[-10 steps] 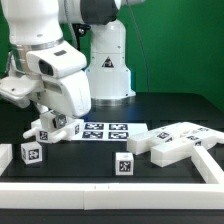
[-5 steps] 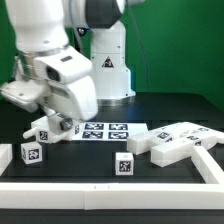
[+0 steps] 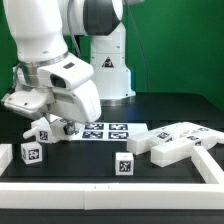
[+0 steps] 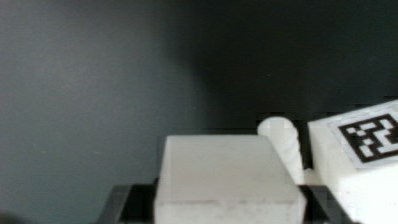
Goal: Assemble chair
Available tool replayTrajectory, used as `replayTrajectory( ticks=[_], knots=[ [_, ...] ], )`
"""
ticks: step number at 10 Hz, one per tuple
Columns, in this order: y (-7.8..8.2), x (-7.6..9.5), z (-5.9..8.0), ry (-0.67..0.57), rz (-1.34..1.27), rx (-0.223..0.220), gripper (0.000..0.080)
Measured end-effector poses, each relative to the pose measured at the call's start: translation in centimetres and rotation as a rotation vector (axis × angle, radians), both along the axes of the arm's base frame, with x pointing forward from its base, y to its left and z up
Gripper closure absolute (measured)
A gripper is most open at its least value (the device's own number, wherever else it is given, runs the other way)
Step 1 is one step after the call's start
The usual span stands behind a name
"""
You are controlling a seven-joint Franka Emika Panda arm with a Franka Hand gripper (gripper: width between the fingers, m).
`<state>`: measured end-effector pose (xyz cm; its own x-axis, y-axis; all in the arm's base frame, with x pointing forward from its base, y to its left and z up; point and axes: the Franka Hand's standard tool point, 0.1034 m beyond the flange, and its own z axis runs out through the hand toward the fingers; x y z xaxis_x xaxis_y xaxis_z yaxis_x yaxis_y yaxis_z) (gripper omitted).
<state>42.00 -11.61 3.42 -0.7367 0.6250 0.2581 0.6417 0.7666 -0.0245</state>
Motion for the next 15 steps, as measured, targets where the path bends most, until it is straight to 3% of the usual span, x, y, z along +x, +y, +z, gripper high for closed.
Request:
replayTrajectory(
  ticks=[1, 6, 9, 10, 11, 12, 13, 15],
  knots=[
    [0.1, -0.1, -0.1, 0.003, -0.015, -0.001, 0.0515],
    [4.4, -0.7, -2.4, 0.052, -0.081, 0.016, 0.0515],
    [4.2, -0.9, -2.7, 0.058, -0.092, 0.019, 0.0515],
    [4.2, -1.0, -2.7, 0.059, -0.093, 0.019, 0.0419],
    [4.1, -1.0, -2.7, 0.060, -0.096, 0.018, 0.0419],
    [4.1, -1.0, -2.7, 0.060, -0.100, 0.018, 0.0237],
    [4.0, -0.9, -2.6, 0.061, -0.112, 0.014, 0.0167],
    [4.0, 0.7, -0.2, 0.072, -0.213, -0.035, 0.0155]
  ],
)
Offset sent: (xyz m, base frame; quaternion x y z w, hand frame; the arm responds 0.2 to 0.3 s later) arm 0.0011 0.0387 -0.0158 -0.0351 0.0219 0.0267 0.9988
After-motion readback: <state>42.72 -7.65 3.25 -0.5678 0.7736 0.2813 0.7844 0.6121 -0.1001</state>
